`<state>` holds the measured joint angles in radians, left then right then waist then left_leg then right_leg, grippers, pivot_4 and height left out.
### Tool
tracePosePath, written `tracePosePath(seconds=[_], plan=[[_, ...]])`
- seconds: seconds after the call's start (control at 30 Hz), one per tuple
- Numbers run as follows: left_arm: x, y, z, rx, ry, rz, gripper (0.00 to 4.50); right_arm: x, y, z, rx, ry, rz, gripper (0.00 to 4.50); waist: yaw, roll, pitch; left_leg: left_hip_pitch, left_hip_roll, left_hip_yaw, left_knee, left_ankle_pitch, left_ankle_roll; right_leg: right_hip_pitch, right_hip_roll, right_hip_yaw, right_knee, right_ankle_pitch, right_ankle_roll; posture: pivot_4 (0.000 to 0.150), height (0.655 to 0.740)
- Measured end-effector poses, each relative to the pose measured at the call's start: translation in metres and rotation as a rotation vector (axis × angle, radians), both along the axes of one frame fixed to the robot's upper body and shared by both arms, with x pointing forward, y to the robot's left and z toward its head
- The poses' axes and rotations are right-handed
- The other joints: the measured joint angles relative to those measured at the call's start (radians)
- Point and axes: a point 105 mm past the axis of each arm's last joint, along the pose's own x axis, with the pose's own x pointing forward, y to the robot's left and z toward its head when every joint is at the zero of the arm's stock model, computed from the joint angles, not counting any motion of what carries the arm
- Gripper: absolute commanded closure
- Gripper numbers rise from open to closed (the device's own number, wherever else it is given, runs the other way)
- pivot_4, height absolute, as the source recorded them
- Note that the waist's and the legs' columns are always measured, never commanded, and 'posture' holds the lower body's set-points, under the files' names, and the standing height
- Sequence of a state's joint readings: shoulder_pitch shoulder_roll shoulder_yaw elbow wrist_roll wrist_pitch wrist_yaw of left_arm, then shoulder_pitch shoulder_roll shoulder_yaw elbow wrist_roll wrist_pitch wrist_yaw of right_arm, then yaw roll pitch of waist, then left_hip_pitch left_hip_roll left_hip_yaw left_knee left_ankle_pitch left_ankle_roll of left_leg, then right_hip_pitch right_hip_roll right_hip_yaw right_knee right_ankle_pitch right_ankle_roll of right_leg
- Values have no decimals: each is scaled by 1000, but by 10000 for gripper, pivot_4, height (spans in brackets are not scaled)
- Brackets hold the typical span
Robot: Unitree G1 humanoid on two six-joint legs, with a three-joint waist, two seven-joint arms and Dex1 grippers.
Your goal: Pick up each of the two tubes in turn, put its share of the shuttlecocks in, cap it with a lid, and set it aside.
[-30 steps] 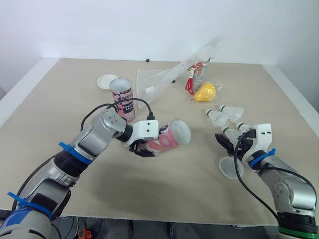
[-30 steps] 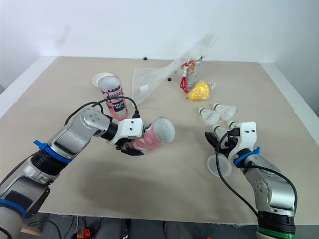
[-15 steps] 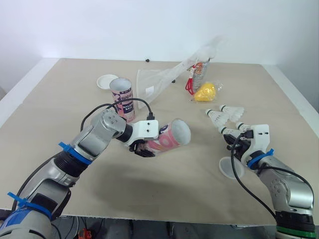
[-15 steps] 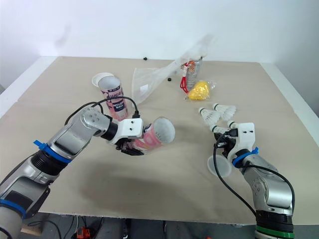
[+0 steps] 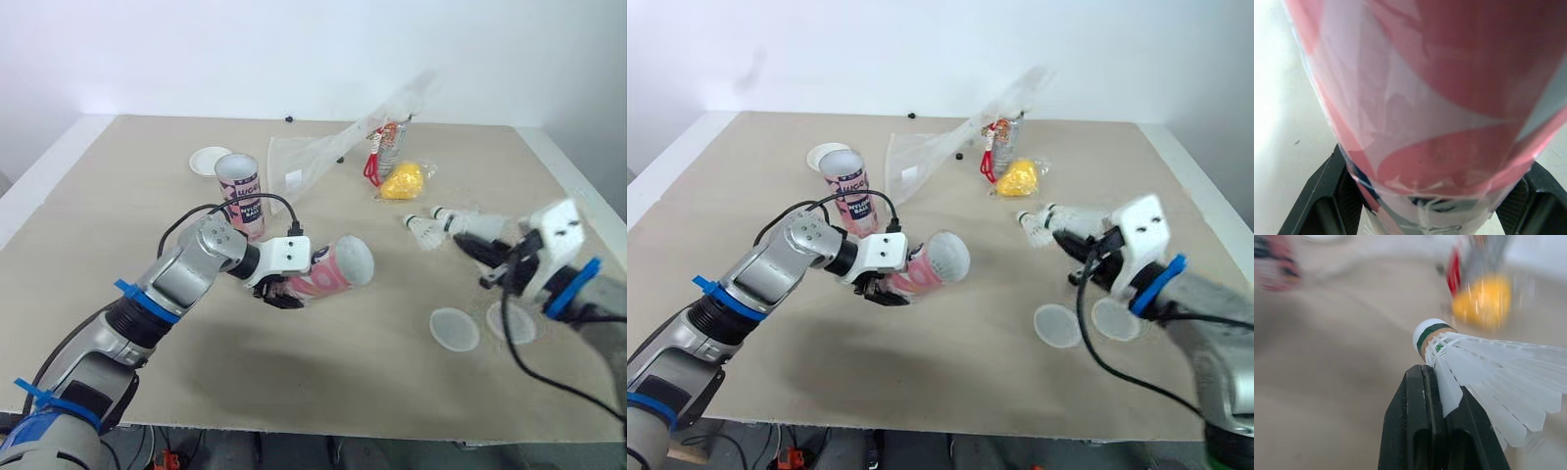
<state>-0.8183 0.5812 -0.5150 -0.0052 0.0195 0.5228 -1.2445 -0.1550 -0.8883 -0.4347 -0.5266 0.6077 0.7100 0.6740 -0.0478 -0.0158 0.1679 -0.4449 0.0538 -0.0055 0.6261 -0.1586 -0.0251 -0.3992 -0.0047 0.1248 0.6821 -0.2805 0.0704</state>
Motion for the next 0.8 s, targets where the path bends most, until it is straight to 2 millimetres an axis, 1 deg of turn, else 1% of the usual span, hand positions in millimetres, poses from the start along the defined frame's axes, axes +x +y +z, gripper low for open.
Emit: tracePosePath(seconds=[0.1, 0.17, 0.2, 0.23, 0.33, 0.4, 0.53, 0.6, 0.8], plan=[[0, 0, 0, -2, 6, 0, 14004, -15, 24, 30, -157, -100, 203, 44176, 0, 0, 0, 0, 0, 0, 0, 0, 0, 0, 0, 0, 0, 0, 0, 1500, 7400], [1, 0, 0, -3, 11, 0, 14004, -27, 44, 39, -270, -156, 353, 44176, 0, 0, 0, 0, 0, 0, 0, 0, 0, 0, 0, 0, 0, 0, 0, 1500, 7400], [1, 0, 0, -4, 13, -1, 14004, -31, 51, 38, -303, -167, 405, 44176, 0, -1, 0, 0, 0, 0, 0, 0, 0, 0, 0, 0, 0, 0, 0, 1500, 7400], [1, 0, 0, -6, 16, 0, 14004, -35, 58, 33, -355, -165, 474, 44176, 0, -1, 1, 0, 0, 0, 0, 0, 0, 0, 0, 0, 0, 0, 0, 1500, 7400], [1, 0, 0, -11, 34, 9, 14004, -39, 70, 20, -458, -159, 593, 44176, 0, -1, 1, 0, 0, 1, 0, 0, 0, 0, -1, 1, -1, 0, 0, 1500, 7400], [1, 0, 0, -12, 50, 16, 14004, -40, 76, 17, -514, -183, 645, 44176, 0, -1, 1, 0, 0, 1, 0, 0, 0, 0, -1, 0, -1, 0, 0, 1500, 7400], [1, 1, 0, -20, 76, 33, 14004, -34, 82, 16, -597, -225, 695, 44176, 0, -2, 1, 0, 0, 1, 0, 0, 0, -1, -1, 0, -1, -1, -1, 1500, 7400], [1, 1, 0, -20, 85, 40, 14004, -27, 86, 16, -618, -244, 711, 44176, 0, -1, 1, 0, 0, 1, 0, 0, 0, -1, -1, 0, -1, -1, 0, 1500, 7400], [1, 1, 0, -19, 97, 53, 14004, -12, 88, 12, -683, -263, 726, 44176, 0, -1, 1, 0, 0, 1, -1, 0, 0, -1, -1, 0, 0, -1, -1, 1500, 7400]])
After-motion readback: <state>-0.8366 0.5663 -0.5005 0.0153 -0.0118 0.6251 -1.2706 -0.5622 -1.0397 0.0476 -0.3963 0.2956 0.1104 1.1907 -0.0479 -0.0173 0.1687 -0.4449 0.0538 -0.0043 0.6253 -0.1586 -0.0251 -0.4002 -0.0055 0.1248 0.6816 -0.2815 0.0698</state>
